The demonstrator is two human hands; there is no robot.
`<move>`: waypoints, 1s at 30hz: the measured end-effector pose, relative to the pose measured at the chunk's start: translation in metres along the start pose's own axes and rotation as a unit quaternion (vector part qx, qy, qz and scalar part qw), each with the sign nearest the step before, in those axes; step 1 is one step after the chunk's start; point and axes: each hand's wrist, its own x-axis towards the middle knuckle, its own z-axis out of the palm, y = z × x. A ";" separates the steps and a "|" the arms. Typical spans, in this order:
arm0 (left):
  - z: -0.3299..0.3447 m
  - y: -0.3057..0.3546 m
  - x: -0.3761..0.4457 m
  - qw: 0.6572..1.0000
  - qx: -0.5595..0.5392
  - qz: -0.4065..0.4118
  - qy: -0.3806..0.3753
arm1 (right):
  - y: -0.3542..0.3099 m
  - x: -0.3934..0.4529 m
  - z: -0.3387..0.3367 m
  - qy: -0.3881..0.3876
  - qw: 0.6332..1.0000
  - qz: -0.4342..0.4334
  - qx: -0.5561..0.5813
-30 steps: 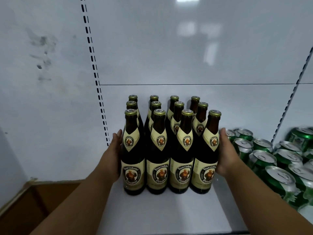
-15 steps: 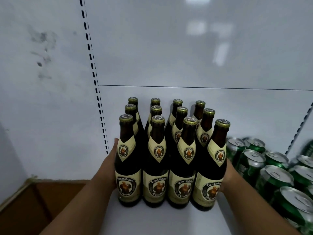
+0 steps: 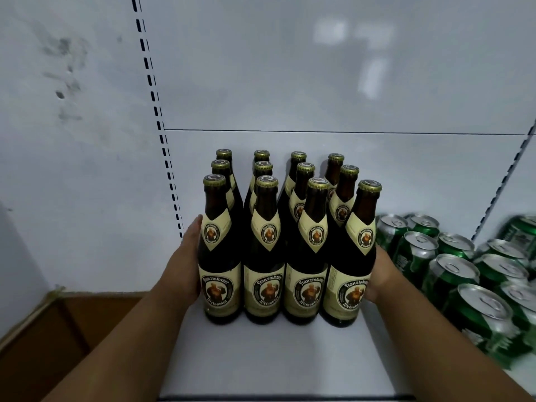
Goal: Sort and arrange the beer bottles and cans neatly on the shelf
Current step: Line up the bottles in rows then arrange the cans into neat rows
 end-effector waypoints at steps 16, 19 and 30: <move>-0.010 -0.032 -0.082 0.961 0.264 0.073 0.043 | 0.057 -0.074 -0.013 0.164 0.892 -0.209 -0.365; -0.008 -0.029 -0.084 0.956 0.278 0.086 0.043 | 0.059 -0.074 -0.016 0.170 0.867 -0.217 -0.415; -0.001 -0.020 -0.088 0.943 0.298 0.144 0.023 | 0.059 -0.080 -0.003 0.213 0.815 -0.226 -0.490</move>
